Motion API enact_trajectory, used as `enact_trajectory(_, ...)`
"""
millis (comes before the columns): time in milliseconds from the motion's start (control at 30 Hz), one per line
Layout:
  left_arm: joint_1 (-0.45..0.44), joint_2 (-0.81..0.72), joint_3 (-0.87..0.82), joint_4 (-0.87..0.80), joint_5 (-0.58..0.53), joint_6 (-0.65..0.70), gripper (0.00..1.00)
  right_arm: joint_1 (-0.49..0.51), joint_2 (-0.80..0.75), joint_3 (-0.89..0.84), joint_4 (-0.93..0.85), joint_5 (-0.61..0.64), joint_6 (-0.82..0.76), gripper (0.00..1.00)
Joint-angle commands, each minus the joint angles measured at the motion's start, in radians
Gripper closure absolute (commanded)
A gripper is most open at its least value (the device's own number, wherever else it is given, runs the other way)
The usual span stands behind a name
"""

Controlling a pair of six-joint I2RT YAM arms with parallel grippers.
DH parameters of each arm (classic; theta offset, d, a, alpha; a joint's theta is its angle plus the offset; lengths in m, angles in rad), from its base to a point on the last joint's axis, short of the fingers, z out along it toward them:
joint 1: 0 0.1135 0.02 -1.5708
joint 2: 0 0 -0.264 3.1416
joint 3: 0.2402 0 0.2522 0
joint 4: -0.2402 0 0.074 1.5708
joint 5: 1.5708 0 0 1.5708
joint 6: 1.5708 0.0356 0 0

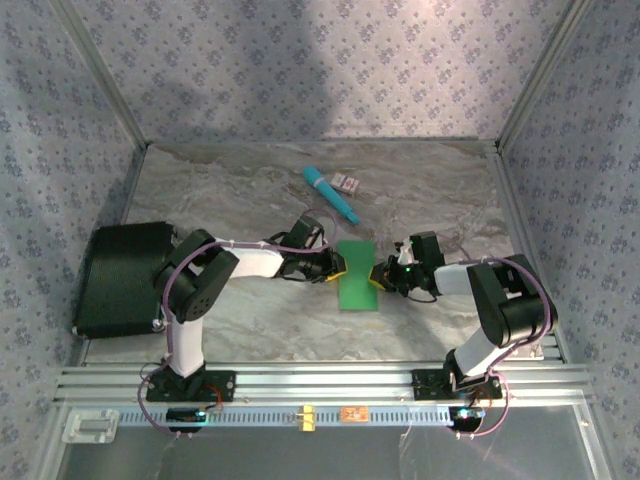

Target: Fold a paper plane with a square sheet of paper (pick it up from the middle)

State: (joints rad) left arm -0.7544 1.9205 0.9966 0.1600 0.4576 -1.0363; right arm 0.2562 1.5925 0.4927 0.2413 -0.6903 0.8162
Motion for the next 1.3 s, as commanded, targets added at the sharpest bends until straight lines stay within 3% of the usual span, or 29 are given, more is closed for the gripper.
enact_trajectory(0,0.003,-0.023,-0.016,0.045,0.019,-0.012,0.79,0.021,0.011,-0.017,-0.074,0.04,0.0,0.91)
enact_trajectory(400,0.014,-0.051,-0.052,0.077,0.007,-0.03,0.91,0.021,-0.039,-0.021,-0.051,0.026,0.005,0.85)
enact_trajectory(700,0.062,-0.141,-0.155,0.074,0.009,-0.034,0.92,0.086,-0.285,0.038,-0.237,0.185,-0.146,0.59)
enact_trajectory(867,0.092,-0.191,-0.177,0.014,0.016,-0.006,0.92,0.216,-0.339,0.1,-0.336,0.351,-0.318,0.48)
enact_trajectory(1033,0.111,-0.202,-0.176,-0.009,0.033,-0.006,0.92,0.414,-0.361,0.068,-0.245,0.57,-0.488,0.38)
enact_trajectory(1267,0.112,-0.209,-0.166,-0.007,0.041,-0.02,0.92,0.713,-0.348,0.024,-0.113,0.804,-0.839,0.37)
